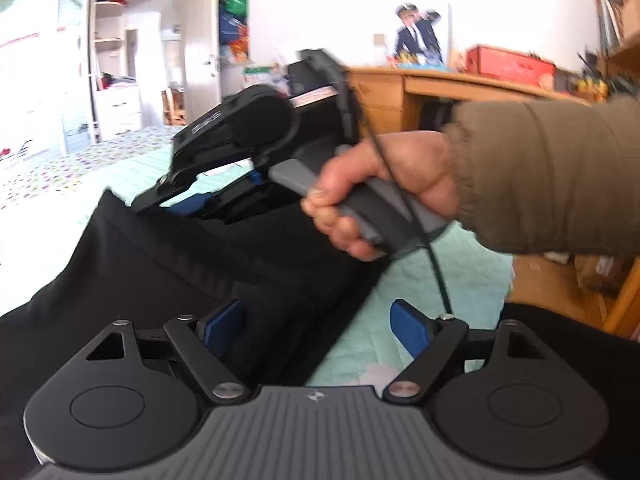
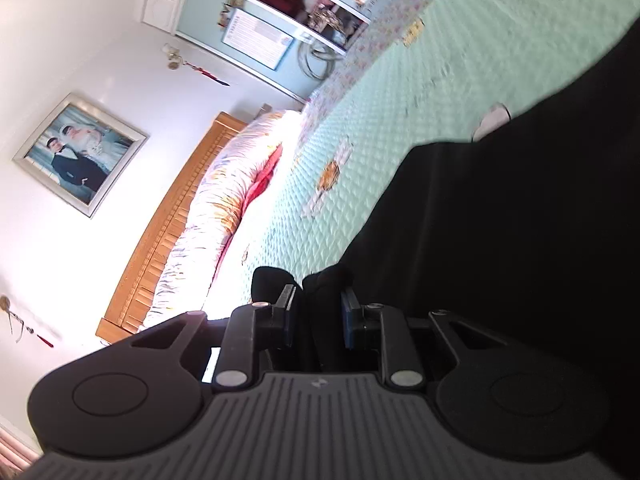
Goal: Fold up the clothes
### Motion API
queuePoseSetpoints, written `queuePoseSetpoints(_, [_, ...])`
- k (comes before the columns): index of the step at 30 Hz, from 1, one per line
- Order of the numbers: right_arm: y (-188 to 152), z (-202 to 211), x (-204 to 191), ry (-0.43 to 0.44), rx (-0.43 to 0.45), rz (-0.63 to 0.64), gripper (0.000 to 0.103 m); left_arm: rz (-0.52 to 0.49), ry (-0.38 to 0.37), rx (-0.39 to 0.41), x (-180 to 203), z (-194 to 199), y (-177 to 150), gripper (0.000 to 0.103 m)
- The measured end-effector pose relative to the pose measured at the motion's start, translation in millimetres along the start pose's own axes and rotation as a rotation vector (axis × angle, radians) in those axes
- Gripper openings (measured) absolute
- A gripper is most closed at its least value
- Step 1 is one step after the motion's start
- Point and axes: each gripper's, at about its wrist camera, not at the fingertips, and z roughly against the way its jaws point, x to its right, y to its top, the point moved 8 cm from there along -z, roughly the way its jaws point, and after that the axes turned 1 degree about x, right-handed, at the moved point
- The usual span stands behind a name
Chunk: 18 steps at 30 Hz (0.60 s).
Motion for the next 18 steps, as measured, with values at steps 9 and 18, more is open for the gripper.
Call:
queuePoseSetpoints(9, [6, 26, 7, -0.133, 0.105, -0.022, 0.025, 0.071, -0.035, -0.052, -10, -11, -7, 0.087])
queuePoseSetpoints(18, [-29, -31, -3, -0.116, -0.137, -0.045, 0.024, 0.107, -0.056, -0.050, -5, -2, -12, 0.087])
